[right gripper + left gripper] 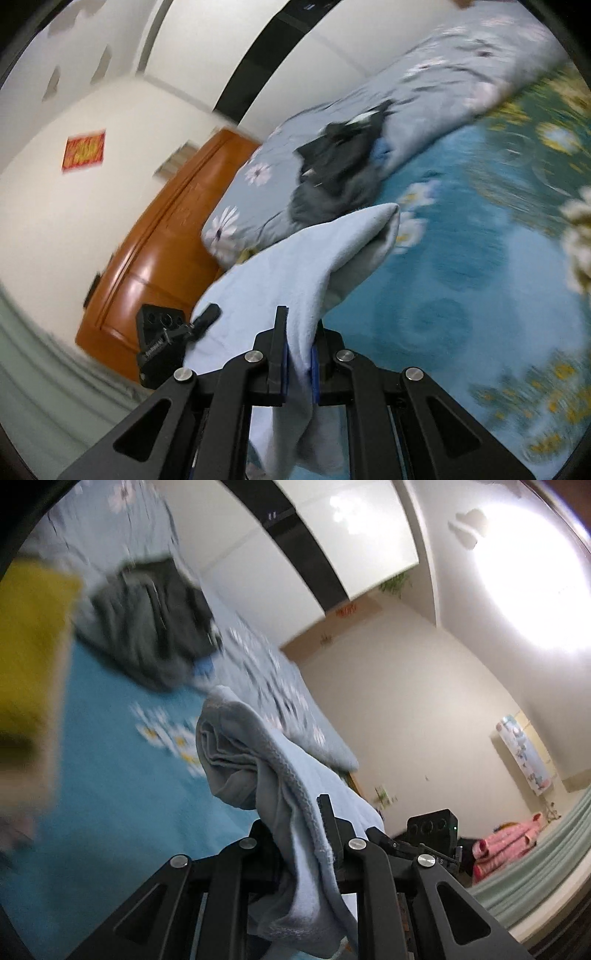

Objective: Fold clothes
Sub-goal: 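Carry the held sweatshirt with both grippers toward the stack of folded clothes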

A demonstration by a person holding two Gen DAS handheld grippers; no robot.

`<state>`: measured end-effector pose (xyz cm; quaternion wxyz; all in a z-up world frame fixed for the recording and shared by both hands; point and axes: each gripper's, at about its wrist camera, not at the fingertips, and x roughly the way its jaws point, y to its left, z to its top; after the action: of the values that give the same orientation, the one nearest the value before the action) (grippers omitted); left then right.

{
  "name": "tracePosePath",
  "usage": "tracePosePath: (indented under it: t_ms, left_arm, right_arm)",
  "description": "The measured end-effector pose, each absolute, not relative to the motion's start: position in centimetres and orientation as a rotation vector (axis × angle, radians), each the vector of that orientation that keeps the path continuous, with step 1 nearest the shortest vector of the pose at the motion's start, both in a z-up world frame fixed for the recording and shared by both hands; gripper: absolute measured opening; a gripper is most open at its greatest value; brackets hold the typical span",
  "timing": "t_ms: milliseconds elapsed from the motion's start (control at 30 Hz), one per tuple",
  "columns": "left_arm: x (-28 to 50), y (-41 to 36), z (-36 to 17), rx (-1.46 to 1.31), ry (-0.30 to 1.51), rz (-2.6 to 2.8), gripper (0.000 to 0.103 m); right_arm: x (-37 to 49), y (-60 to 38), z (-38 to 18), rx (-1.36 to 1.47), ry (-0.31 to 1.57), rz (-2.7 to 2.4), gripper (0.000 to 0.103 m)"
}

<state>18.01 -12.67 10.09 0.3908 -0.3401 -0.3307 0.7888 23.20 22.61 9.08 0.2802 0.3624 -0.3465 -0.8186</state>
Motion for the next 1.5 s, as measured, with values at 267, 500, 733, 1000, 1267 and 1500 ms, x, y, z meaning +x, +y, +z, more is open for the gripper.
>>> tracePosePath:
  t_ms: [267,500,733,1000,1267,1500]
  left_arm:
    - [16.3,-25.4,14.0,-0.778,-0.834,2.242,0.017]
    - [14.6,-33.4,14.3,-0.721,-0.898,2.366,0.017]
    - [13.6,-38.8,14.7,-0.633,-0.912,2.474,0.017]
    - [10.1,-42.0,6.3,-0.836,-1.052,2.466,0.017]
    - [10.3,-42.8,2.9,-0.806,-1.148,2.407,0.020]
    - [12.8,-44.4,4.9,-0.791,-1.160,2.507,0.034]
  right_arm:
    - [14.4,9.2,12.2,1.050,-0.717,-2.063,0.009]
    - [8.9,-1.3,12.9,1.104,-0.587,-1.996,0.009]
    - [5.1,-8.8,14.1,1.092,-0.494,-1.962,0.009]
    - [2.7,-12.2,7.4,1.210,-0.482,-1.938,0.010]
    - [1.8,-9.7,2.4,1.250,-0.670,-1.840,0.010]
    - [2.6,-8.5,3.6,1.240,-0.598,-1.888,0.012]
